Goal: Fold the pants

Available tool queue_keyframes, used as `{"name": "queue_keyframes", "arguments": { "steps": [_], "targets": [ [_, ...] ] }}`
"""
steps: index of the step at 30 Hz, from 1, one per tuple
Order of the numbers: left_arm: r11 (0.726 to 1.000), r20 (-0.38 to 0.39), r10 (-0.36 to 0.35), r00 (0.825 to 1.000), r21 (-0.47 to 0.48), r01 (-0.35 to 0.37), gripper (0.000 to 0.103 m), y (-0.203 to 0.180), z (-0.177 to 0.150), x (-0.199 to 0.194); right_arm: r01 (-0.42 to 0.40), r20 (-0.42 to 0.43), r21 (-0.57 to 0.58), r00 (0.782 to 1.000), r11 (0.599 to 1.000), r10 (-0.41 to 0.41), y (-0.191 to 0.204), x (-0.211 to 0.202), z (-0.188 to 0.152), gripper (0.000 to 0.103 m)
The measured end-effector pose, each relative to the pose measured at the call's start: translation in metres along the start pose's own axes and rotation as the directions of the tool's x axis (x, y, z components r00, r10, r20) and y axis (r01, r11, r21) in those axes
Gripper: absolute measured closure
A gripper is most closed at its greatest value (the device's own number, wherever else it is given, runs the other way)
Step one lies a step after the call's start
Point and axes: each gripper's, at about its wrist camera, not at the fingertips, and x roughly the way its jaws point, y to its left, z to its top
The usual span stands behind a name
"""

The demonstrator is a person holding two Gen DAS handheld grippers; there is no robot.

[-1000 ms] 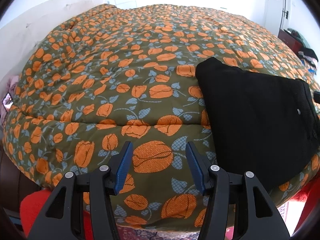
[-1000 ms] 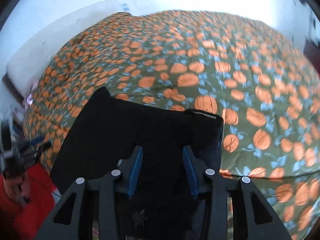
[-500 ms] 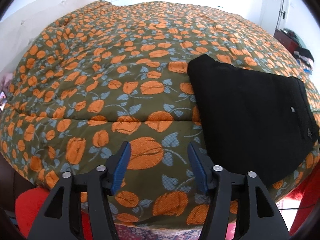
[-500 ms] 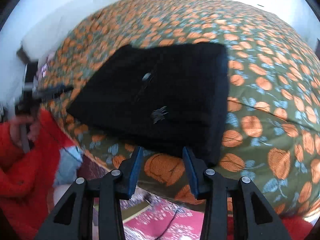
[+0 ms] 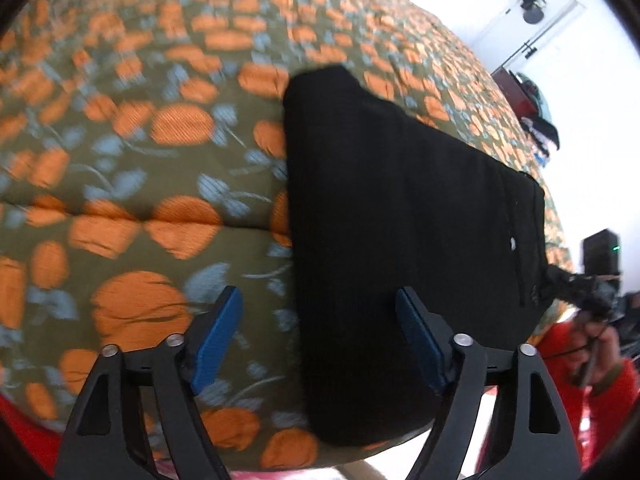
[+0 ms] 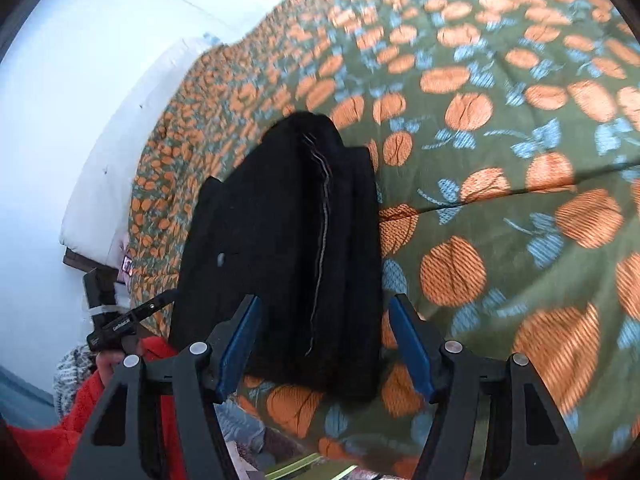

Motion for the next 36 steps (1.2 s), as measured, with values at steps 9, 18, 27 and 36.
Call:
{"name": "queue_keyframes", "arguments": {
  "steps": [9, 18, 27, 36],
  "targets": [
    [0.994, 0.028, 0.053, 0.998, 0.094, -0.056, 0.085, -0.064, 0.007, -0.024, 0.128, -0.046, -0.25, 0.989, 0.96, -0.144, 0.06, 0.016, 0.002, 0.067],
    [0.984, 0.258, -0.006, 0.966, 0.175, -0.041, 0.085, -0.103, 0.084, -0.099, 0.074, 0.105, -0.367, 0.994, 0.927, -0.037, 0.135, -0.019, 0.057, 0.073],
    [0.905, 0.227, 0.336, 0.914, 0.192, -0.381, 0.061, -0.086, 0.117, 0.005, 0.227, 0.074, -0.21, 0.974, 0.951, -0.216, 0.077, 0.055, 0.143, 0.071],
    [0.903, 0.385, 0.327, 0.863, 0.143, -0.406, 0.008, -0.074, 0.074, -0.056, 0.35, 0.095, -0.144, 0.936, 0.926, -0.339, 0.047, 0.045, 0.134, 0.05]
  ]
}}
